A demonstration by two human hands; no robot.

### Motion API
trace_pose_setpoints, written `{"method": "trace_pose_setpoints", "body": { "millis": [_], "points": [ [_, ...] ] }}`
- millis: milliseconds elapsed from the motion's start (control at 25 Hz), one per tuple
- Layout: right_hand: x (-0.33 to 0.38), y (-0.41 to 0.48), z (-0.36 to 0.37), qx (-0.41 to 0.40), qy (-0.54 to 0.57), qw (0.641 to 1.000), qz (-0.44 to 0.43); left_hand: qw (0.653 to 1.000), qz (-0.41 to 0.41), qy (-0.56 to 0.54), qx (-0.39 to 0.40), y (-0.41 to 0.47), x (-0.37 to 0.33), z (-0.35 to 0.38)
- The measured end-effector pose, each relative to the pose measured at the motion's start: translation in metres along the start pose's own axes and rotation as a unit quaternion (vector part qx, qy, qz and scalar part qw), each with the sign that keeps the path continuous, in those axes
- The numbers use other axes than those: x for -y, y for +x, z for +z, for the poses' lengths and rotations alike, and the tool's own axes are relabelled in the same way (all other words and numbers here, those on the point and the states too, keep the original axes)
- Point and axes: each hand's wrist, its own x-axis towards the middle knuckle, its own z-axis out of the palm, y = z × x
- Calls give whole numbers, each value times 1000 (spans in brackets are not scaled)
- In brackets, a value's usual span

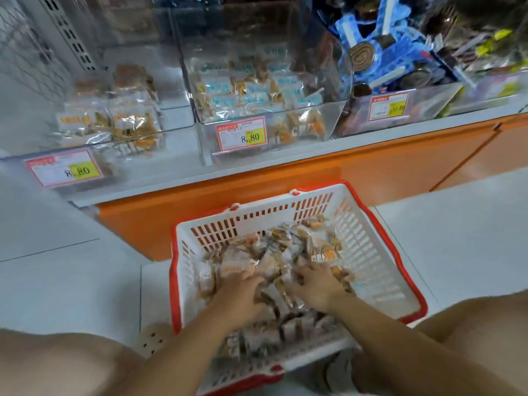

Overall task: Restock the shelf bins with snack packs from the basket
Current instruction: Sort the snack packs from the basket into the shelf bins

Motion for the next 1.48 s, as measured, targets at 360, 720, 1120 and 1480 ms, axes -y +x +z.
{"method": "trace_pose_setpoints", "body": {
  "millis": [360, 720, 1120, 1480],
  "points": [
    [40, -23, 9, -183, 250, 951, 3, 948, -97, -241, -186, -11, -22, 8],
    [56, -51, -23, -155, 319, 917, -183, 706, -121, -698, -13, -15, -12, -27],
    [50, -48, -38, -92, 652, 752, -24, 675, -23, -736, -48, -16, -11, -25],
    [61, -59, -50, -101, 625, 773, -50, 732, -27, -676, -82, -24, -9, -35]
  ]
}}
